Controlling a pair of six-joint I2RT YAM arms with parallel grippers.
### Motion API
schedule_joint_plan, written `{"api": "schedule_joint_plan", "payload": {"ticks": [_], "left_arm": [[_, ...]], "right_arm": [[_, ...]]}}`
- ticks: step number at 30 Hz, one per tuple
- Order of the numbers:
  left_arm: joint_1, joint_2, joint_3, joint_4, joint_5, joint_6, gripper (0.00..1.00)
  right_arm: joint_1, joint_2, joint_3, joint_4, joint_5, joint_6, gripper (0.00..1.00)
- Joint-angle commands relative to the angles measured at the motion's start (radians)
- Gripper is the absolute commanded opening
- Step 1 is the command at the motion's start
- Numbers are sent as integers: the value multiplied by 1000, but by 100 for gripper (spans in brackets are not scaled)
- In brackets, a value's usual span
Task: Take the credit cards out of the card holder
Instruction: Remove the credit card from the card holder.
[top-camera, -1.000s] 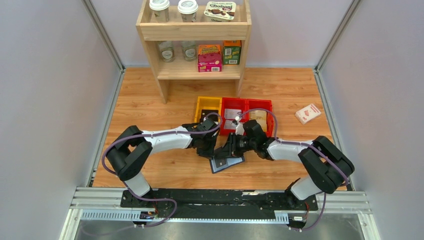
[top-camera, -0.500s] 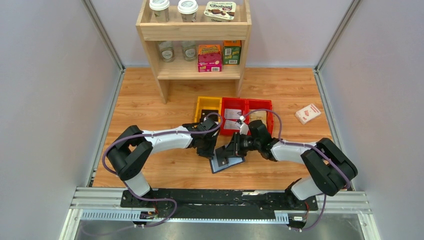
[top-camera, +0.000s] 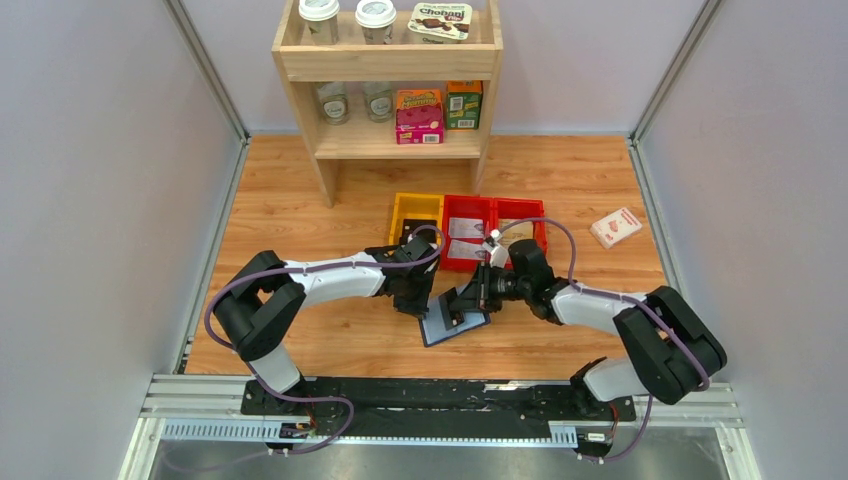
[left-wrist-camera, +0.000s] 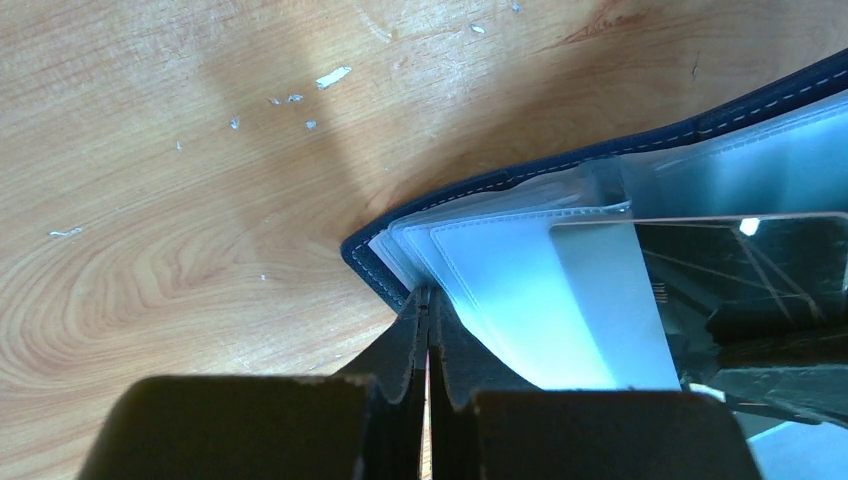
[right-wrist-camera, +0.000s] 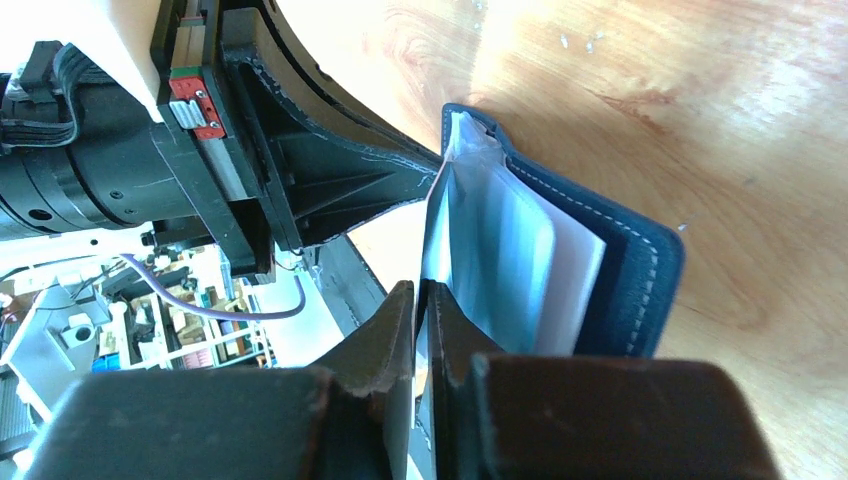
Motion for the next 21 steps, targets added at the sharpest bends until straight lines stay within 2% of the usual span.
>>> {"api": "schedule_joint_plan", "payload": {"ticks": [1,7,15,17,21], "left_arm": [[1,48,-27,-16,-81,35,0],[1,1,-37,2,-111,30,3],[1,-131,-13,-12,-221,65,32],[2,-174,1,-22,-242,70,44],[1,-300,9,-19,-275,40,61]], "right_arm": [[-32,-53,-7,-22,-13,-35,8],[-51,-125,-7,-141,46,-74,3],[-51,-315,-2,-273,169,-80,0],[-49,-379,-15,-272,200,-46,0],[-46,-504,-62,-175,278,58,0]]}}
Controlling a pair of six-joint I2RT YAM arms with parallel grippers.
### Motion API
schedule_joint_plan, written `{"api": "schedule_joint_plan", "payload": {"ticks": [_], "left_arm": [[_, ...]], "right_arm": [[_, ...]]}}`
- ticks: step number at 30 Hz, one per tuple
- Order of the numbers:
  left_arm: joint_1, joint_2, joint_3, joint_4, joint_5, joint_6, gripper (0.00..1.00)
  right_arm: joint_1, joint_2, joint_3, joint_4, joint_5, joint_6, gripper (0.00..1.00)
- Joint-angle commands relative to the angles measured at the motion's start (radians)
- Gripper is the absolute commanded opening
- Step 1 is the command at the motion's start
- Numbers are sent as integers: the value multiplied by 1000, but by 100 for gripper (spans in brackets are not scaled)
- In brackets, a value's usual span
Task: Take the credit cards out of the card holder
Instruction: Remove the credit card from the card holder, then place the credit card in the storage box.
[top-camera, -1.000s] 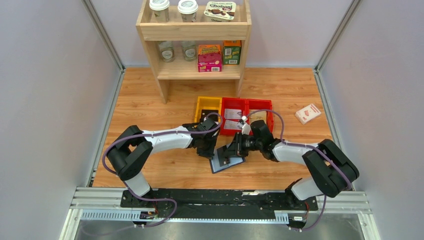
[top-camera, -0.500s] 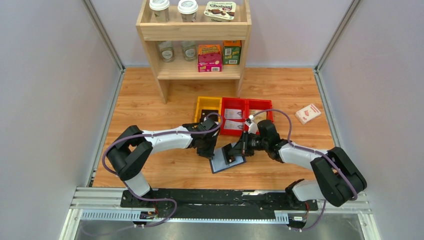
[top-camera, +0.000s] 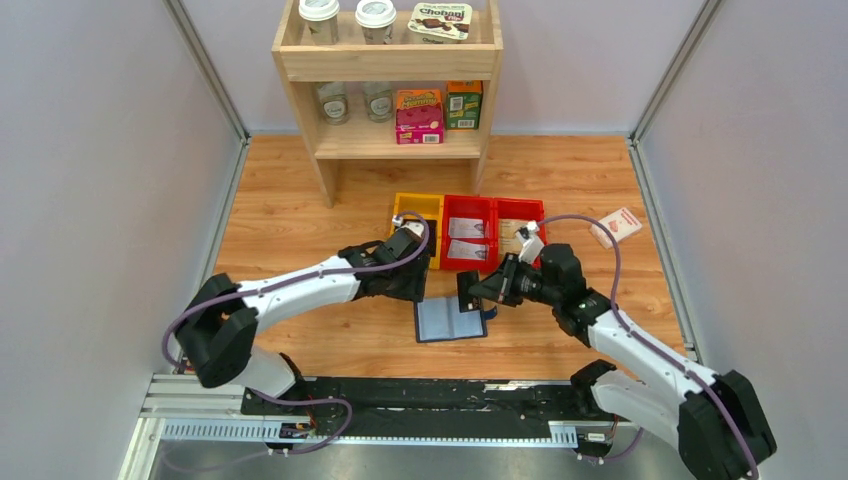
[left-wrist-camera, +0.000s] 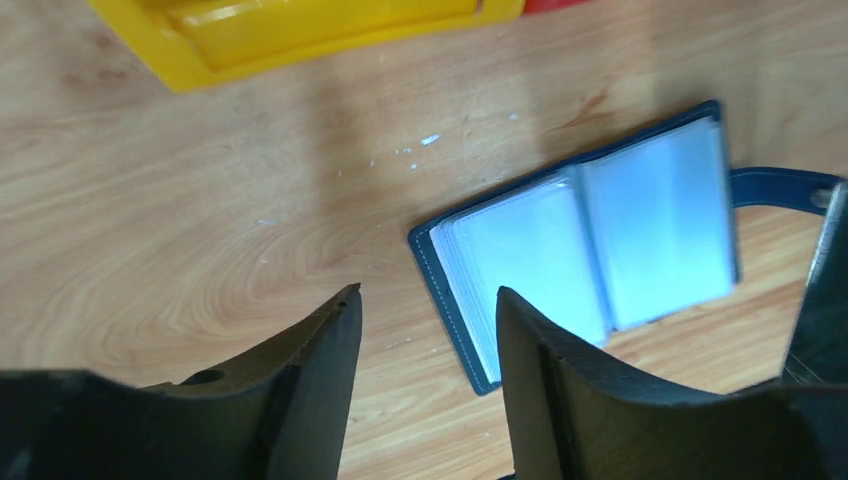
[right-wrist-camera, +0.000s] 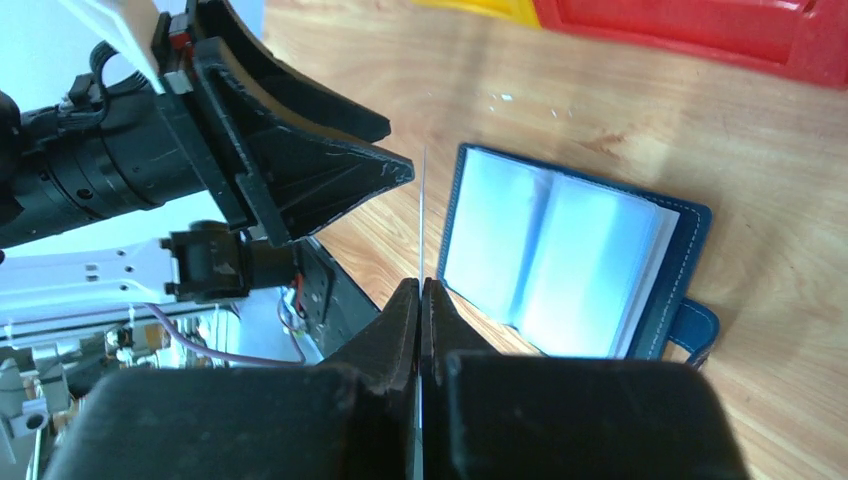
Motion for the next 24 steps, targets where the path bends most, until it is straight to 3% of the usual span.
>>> {"api": "schedule_joint_plan", "payload": {"ticks": [1,6,8,12,16,24], "left_arm": [[1,-187,20,16,-76,-34,64],[1,-391,-75,171,-56,-183,72],[1,-509,-148,324,-47,-268,73],[1,-603,-322,620,-33,-440,73],[-4,-565,-393,822,-6,-519,73],[-41,-422,-449,1131,4,-590,72]], "right_arm": [[6,-134,-54,117,137,128,0],[65,-274,-137,317,344,257,0],[102,-314,-164,372,439,287,0],[186,-361,-178,424,637,296,0],[254,-337,-172,487,731,305,0],[288,-216,-115,587,738,291,0]]}}
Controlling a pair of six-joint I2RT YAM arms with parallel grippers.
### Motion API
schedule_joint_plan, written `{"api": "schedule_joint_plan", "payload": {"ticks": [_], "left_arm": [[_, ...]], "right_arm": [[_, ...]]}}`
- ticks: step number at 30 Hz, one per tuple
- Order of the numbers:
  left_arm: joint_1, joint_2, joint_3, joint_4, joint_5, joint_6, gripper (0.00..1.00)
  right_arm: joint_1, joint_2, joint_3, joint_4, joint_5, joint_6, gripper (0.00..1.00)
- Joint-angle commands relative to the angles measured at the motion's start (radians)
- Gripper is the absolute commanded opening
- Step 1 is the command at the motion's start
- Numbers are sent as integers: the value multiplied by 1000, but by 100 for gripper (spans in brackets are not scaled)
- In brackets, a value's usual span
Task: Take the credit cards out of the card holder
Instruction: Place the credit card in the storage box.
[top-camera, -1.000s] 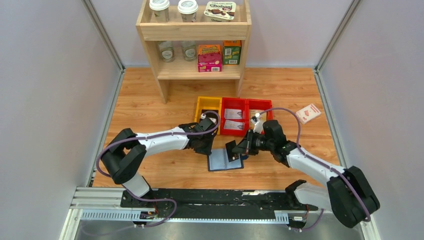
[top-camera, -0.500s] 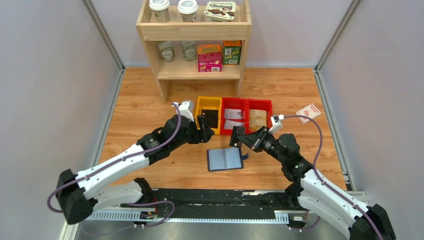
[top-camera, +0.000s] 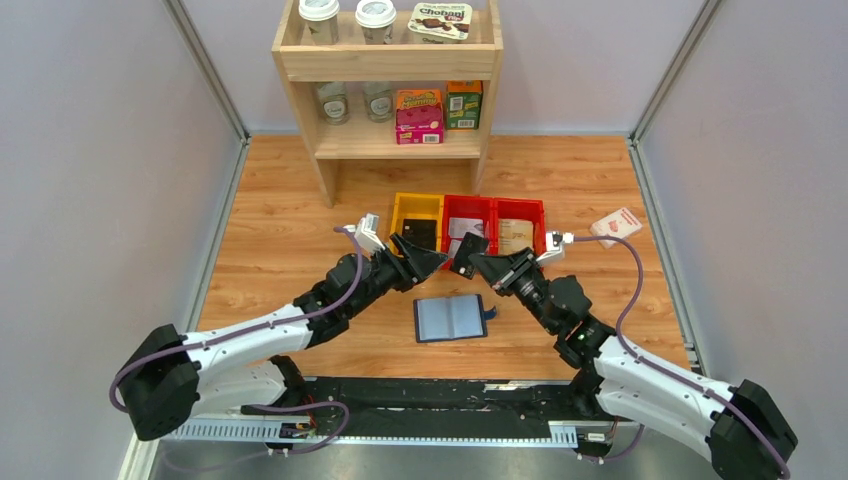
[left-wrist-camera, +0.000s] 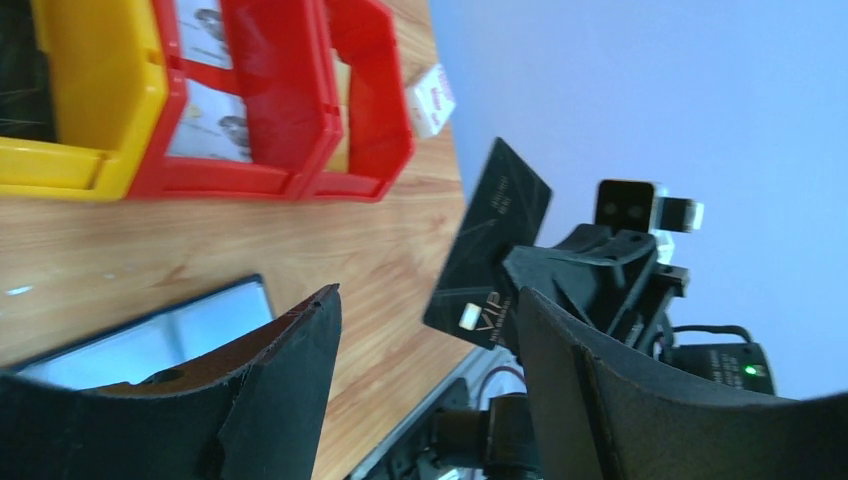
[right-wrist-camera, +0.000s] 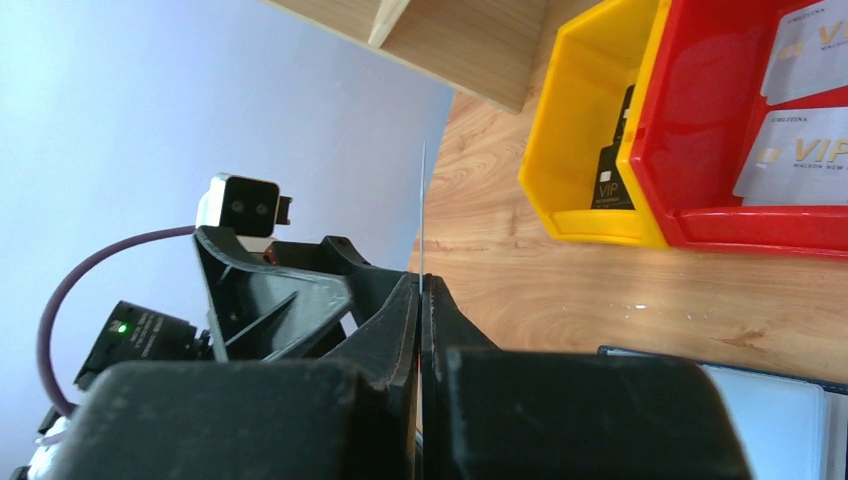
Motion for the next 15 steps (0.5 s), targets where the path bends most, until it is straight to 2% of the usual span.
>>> {"api": "schedule_joint_plan", "payload": {"ticks": [1,11,15], "left_arm": [[-19,37,-29,284,4,-81,72],[-26,132,-23,361,30,-157,66],[-28,156,-6,386,56,-174,60]], "right_arm": [[15,31,59,113,66,-11,0],[18,73,86,163,34,-31,0],[20,90,89,188,17,-28,0]]}}
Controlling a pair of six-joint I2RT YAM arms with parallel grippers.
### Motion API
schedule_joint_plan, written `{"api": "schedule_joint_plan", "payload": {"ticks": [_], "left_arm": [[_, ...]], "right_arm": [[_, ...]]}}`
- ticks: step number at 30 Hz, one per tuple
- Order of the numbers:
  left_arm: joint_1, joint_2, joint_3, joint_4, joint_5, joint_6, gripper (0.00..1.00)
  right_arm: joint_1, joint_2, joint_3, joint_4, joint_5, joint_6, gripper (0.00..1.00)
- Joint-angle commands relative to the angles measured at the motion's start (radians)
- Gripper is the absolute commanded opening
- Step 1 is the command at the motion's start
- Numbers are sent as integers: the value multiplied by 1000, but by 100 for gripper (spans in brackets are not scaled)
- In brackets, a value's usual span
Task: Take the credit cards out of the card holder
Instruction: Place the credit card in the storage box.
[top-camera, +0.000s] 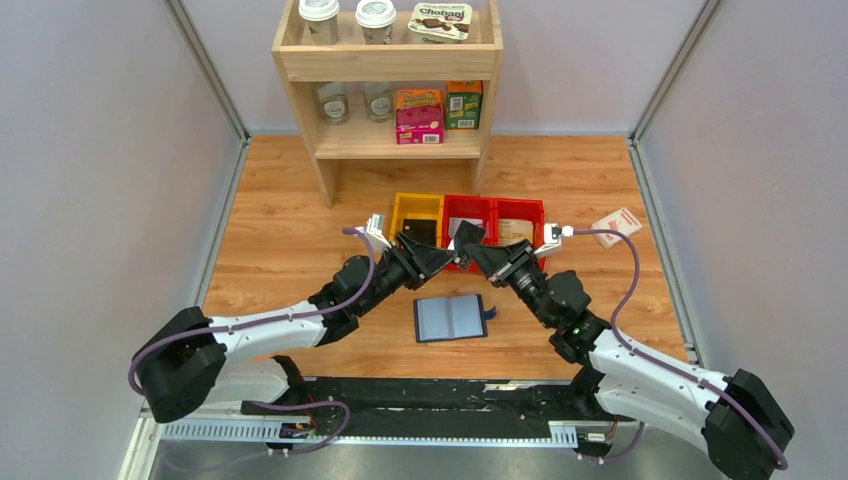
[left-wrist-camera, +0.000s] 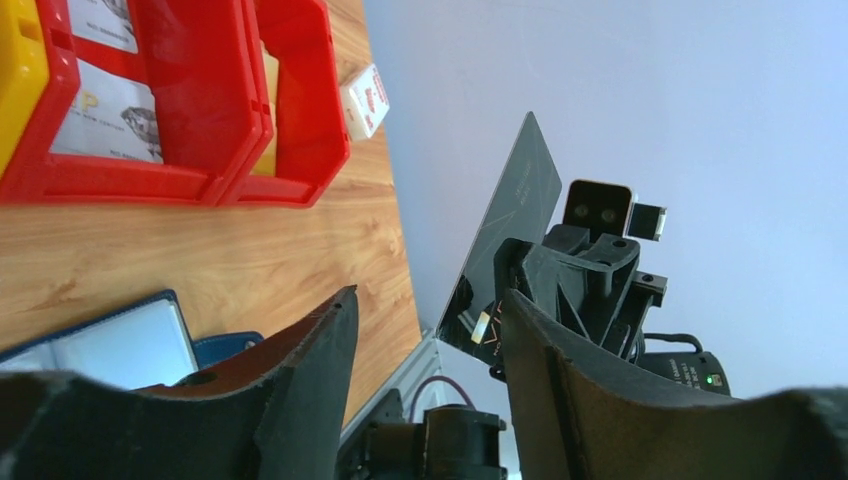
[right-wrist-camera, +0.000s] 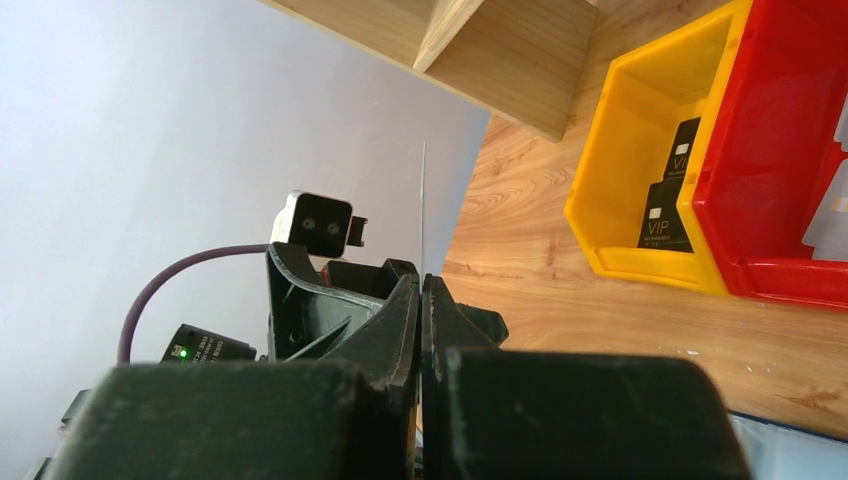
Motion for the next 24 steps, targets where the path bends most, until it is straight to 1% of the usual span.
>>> {"api": "schedule_joint_plan", "payload": {"ticks": [1,2,3,6,7,8,9,10,11,12,14,16,18,20,21,22,23,24], "left_arm": [[-11,24,25,103,35,-45,56],[-9,33,23,118,36,-48,54],[-11,36,22,128,38,-59,50],[-15,62,11,186,43,-85,42],[-14,71,10,197,44,-97,36],[-15,82,4,226,47,-102,33],[-15,85,2,252,47,-109,28],[-17,93,-4,261,46,-113,25],[-15,94,-7,276,44,-119,17],[-17,96,-13,281,41,-120,11],[-17,91,-24,283,35,-131,3],[-17,79,-39,283,27,-136,0],[-14,53,-53,264,24,-122,0],[0,7,-46,176,44,-82,0],[8,-28,-21,67,56,-65,0],[27,-44,-6,-7,96,-19,0],[38,-76,34,-127,137,4,0],[55,-90,48,-189,148,63,0]], "right_arm": [[8,14,37,85,3,-18,0],[8,15,35,90,3,-16,0],[9,15,32,91,6,-17,0],[11,15,28,96,7,-11,0],[12,17,26,96,9,-11,0],[15,17,23,96,9,-10,0],[16,15,18,96,12,-5,0],[17,15,15,96,13,-2,0],[17,15,11,97,13,1,0],[17,14,6,97,13,1,0],[19,9,1,94,13,-5,0],[19,-5,1,71,15,-25,7],[17,-29,1,30,26,-51,14],[17,-57,-3,-13,41,-85,27],[17,-72,0,-43,52,-96,37],[17,-92,1,-77,59,-112,45],[17,-114,12,-129,65,-137,51],[17,-129,18,-174,72,-158,58]]}}
